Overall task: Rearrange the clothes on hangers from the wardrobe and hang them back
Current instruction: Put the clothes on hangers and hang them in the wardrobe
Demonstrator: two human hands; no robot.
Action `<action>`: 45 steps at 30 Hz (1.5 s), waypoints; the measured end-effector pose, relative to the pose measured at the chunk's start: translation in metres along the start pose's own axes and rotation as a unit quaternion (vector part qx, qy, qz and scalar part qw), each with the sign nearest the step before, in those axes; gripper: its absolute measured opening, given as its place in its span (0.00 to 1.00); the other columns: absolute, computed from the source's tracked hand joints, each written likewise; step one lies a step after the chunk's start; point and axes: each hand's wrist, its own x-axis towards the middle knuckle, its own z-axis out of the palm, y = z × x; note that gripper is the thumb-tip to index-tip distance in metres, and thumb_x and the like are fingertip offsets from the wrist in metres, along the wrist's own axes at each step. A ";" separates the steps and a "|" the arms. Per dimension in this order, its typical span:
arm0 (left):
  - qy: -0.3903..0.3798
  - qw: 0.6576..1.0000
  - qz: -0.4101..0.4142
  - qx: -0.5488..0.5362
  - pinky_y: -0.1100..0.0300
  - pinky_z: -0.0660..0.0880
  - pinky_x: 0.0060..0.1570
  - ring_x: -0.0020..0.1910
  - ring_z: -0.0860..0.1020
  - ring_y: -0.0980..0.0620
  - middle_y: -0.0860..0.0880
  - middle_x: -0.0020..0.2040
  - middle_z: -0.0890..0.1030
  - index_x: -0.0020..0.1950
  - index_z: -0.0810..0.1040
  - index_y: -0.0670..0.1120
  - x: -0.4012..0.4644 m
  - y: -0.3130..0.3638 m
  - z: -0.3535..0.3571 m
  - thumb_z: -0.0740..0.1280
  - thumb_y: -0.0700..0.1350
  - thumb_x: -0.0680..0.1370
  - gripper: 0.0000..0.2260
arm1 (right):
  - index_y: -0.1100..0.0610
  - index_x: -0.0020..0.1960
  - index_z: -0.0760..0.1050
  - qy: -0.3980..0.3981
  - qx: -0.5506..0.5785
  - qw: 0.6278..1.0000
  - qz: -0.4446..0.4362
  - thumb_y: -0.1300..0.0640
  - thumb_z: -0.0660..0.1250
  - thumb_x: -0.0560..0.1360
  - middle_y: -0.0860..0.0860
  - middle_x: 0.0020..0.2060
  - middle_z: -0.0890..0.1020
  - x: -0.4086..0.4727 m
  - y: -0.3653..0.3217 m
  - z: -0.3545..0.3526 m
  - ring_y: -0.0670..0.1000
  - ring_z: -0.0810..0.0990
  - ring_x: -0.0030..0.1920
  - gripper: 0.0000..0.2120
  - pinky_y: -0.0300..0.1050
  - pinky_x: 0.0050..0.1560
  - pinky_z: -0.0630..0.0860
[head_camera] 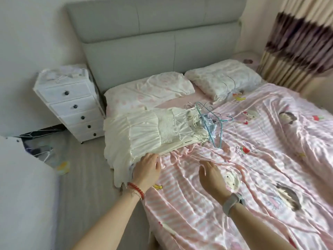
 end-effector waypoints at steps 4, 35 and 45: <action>-0.061 0.998 -0.022 -0.028 0.53 0.70 0.58 0.60 0.72 0.49 0.48 0.61 0.73 0.61 0.73 0.45 0.080 -0.017 0.021 0.55 0.45 0.79 0.13 | 0.63 0.64 0.70 -0.002 0.014 0.997 0.080 0.63 0.54 0.79 0.60 0.62 0.73 0.068 0.013 0.010 0.57 0.72 0.62 0.16 0.47 0.61 0.68; 0.061 0.970 -0.166 -0.167 0.52 0.65 0.36 0.38 0.74 0.39 0.41 0.39 0.76 0.50 0.69 0.37 0.299 -0.115 0.160 0.56 0.41 0.81 0.07 | 0.60 0.31 0.63 0.269 0.157 0.851 0.423 0.50 0.56 0.79 0.54 0.26 0.66 0.334 0.153 0.097 0.53 0.65 0.29 0.21 0.45 0.28 0.58; 0.165 0.941 -0.169 -0.242 0.58 0.67 0.41 0.42 0.74 0.48 0.45 0.41 0.76 0.49 0.72 0.36 0.266 -0.091 0.078 0.60 0.38 0.79 0.05 | 0.64 0.36 0.70 0.279 0.215 0.903 0.247 0.56 0.60 0.78 0.50 0.25 0.66 0.291 0.087 0.074 0.49 0.64 0.28 0.15 0.46 0.32 0.61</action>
